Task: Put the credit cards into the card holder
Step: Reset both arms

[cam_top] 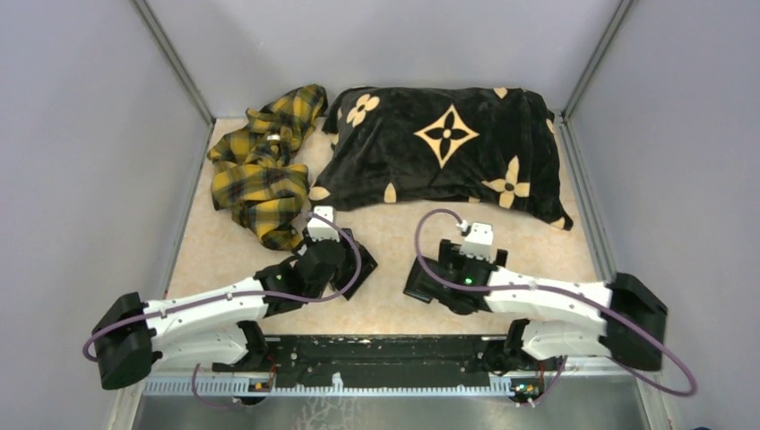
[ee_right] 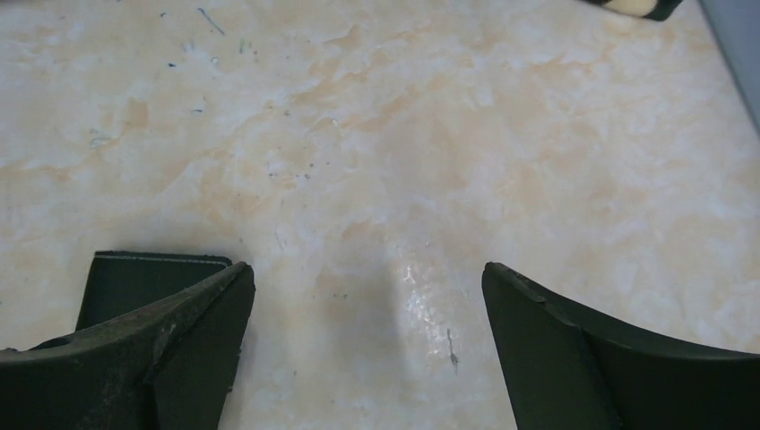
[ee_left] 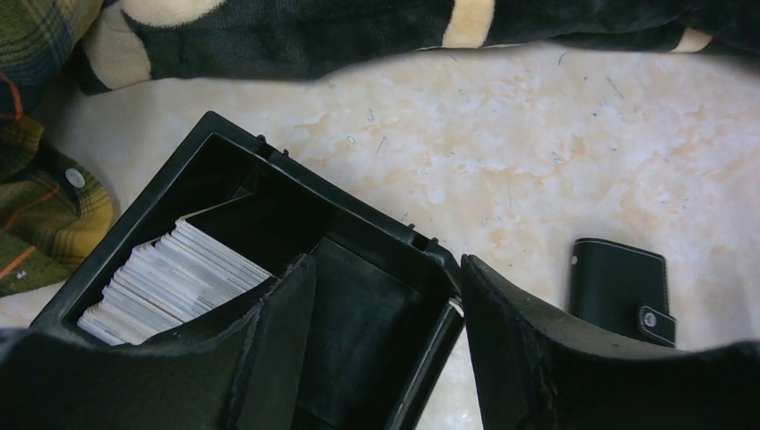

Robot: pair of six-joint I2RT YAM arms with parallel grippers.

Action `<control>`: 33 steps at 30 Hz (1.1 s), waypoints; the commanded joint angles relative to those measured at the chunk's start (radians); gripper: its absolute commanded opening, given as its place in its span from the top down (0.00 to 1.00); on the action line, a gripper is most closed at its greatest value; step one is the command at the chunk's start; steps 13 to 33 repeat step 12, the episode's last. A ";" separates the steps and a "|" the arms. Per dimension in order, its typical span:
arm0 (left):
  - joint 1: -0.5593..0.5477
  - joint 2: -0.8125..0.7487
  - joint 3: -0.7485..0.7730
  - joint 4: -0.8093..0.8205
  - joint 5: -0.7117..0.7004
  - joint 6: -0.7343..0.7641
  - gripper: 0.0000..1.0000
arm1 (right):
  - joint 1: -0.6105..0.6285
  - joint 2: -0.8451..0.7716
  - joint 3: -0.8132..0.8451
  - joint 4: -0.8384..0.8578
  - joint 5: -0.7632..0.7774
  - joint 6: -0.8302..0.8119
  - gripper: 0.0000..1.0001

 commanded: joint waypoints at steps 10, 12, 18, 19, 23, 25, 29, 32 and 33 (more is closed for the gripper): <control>0.064 0.066 -0.034 0.192 0.038 0.148 0.32 | 0.023 0.420 0.283 -0.385 0.100 0.331 0.01; 0.082 0.059 -0.040 0.191 0.052 0.149 0.32 | 0.023 0.342 0.249 -0.274 0.097 0.198 0.01; 0.082 0.059 -0.040 0.191 0.052 0.149 0.32 | 0.023 0.342 0.249 -0.274 0.097 0.198 0.01; 0.082 0.059 -0.040 0.191 0.052 0.149 0.32 | 0.023 0.342 0.249 -0.274 0.097 0.198 0.01; 0.082 0.059 -0.040 0.191 0.052 0.149 0.32 | 0.023 0.342 0.249 -0.274 0.097 0.198 0.01; 0.082 0.059 -0.040 0.191 0.052 0.149 0.32 | 0.023 0.342 0.249 -0.274 0.097 0.198 0.01; 0.082 0.059 -0.040 0.191 0.052 0.149 0.32 | 0.023 0.342 0.249 -0.274 0.097 0.198 0.01; 0.082 0.059 -0.040 0.191 0.052 0.149 0.32 | 0.023 0.342 0.249 -0.274 0.097 0.198 0.01; 0.082 0.059 -0.040 0.191 0.052 0.149 0.32 | 0.023 0.342 0.249 -0.274 0.097 0.198 0.01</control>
